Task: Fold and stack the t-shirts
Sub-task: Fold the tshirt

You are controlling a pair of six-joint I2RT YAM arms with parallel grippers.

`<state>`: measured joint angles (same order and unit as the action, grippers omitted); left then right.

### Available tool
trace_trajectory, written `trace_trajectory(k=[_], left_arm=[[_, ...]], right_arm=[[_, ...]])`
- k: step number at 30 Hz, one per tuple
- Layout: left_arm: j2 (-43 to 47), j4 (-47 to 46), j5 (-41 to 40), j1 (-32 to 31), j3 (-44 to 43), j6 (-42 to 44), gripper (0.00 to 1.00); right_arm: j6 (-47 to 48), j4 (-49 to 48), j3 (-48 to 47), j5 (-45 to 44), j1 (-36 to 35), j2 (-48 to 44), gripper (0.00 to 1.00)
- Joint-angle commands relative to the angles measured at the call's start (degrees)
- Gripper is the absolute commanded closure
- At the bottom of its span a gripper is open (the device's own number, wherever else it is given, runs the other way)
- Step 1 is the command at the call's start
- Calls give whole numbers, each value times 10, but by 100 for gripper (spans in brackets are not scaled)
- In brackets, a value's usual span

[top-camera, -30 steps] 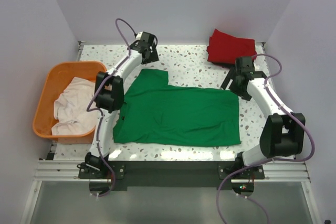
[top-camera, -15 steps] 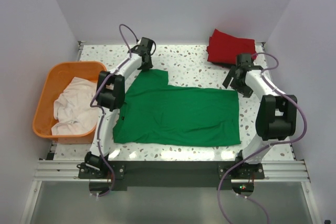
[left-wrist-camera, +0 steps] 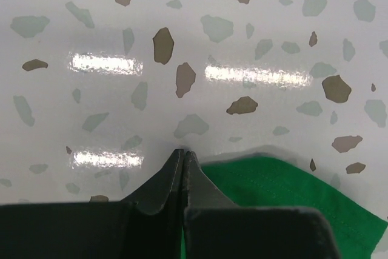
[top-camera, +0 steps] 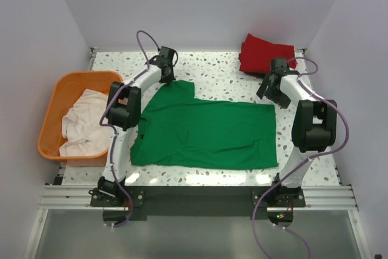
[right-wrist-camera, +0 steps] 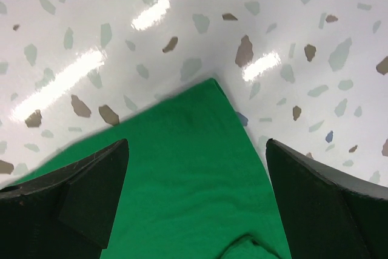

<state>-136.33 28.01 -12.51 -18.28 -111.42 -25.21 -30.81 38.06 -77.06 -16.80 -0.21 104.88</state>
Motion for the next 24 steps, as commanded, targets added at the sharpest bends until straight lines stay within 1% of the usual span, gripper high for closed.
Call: trace_trajectory(k=[1,4,5,7,8,9,11,13,17,22,23,24], left_arm=[[45,-30,29,1,14,44,100],[69,-60,46,1,34,67,100],[85,-72,56,1,55,74,100],[102,-102,67,1,77,89,100],[116,-110,81,1,98,95,100],[123,-129,87,1,109,106,100],[146,-148,102,1,147,118,100],[160,-174,108,1,169,134,100],[190,-198,122,1,215,161,100],[227,-233,156,1,258,191,100],[232,-237,165,1,273,192,100],[239,-245,167,1,281,193,100]], right_arm=[[-1,7,-46,-33,0,29,1],[-13,4,-51,-20,1,39,8],[-21,3,-46,-19,1,41,12],[-25,6,-42,-19,0,45,16],[-29,7,-37,-19,1,46,23],[-31,8,-34,-19,1,47,26],[-35,9,-27,-23,0,52,30],[-36,16,-26,-36,1,58,31],[-36,23,-30,-45,1,78,37],[-40,25,-26,-47,1,83,47],[-41,26,-21,-48,1,82,52],[-42,25,-20,-47,1,78,53]])
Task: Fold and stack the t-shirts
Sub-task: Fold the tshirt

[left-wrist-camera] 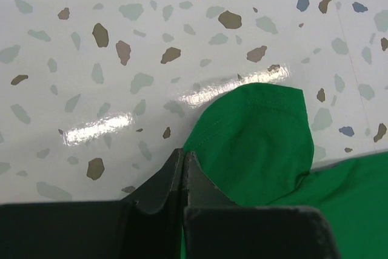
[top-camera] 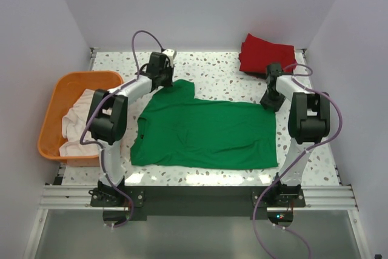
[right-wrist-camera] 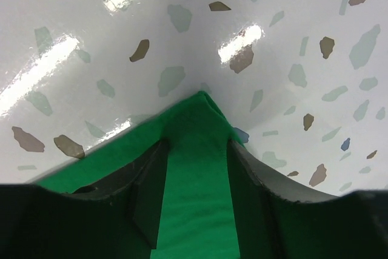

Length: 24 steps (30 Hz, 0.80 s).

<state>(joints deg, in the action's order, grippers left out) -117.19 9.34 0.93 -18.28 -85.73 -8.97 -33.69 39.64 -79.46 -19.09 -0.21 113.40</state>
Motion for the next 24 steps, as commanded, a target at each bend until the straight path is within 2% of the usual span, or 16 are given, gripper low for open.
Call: trace_trajectory(k=[1,4,7,19,21,24], left_arm=[[59,-64,36,1,33,33,100],[78,-81,50,1,65,37,100],[86,-85,56,1,80,41,100],[103,-101,72,1,109,47,100],[104,-100,67,1,110,48,100],[107,-97,60,1,112,48,100]], right_arm=[[-13,5,7,-24,1,-8,55],[-11,7,5,-25,0,-6,61],[-8,17,-10,-24,1,-3,51],[-12,14,-55,-20,1,40,52],[-15,13,-50,-18,1,47,52],[-17,-2,-27,-15,1,43,60]])
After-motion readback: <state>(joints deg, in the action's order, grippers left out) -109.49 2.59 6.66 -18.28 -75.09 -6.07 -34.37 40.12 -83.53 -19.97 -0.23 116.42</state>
